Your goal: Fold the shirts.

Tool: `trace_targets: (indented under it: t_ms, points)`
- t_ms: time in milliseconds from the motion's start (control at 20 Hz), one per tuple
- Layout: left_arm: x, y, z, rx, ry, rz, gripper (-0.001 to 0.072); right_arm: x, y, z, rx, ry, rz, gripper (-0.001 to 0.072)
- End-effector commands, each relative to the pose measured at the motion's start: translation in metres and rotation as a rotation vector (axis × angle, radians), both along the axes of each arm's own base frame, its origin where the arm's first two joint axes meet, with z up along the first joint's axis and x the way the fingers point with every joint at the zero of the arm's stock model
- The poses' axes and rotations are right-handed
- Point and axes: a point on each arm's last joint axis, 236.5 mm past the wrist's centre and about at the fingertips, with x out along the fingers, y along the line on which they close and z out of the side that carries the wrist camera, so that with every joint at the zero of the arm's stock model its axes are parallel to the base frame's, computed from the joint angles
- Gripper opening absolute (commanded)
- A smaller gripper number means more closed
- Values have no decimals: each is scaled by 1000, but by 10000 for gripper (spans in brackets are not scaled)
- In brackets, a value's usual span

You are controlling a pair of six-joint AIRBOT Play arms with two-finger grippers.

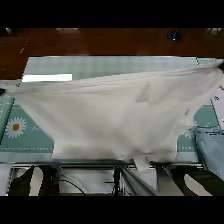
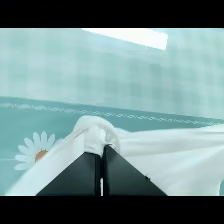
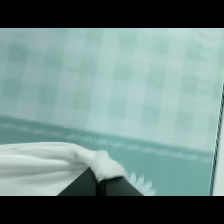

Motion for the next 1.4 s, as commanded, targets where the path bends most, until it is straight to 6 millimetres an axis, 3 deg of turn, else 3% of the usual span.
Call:
trace_targets:
  t_ms: [0,150,350,450,650,1000,1350]
  points:
    - [39,22,-68,-50,44,34,32,82,6,-31,-5,-99,29,17]
    - [89,25,-83,-36,-4,19,32,124,19,-65,44,-92,43,17]
    - [142,1,-121,-15,-8,-42,32,150,25,-111,67,-31,44,18]
    - [169,-4,-133,1,-42,-14,32,162,25,-120,68,-43,42,17]
    - [214,7,-144,51,-138,96,32,194,25,-120,78,-149,30,17]
    - [244,29,-179,91,-140,191,32,221,26,-176,82,-107,19,18]
    - [258,26,-215,121,-91,160,33,249,26,-209,104,-148,-12,17]
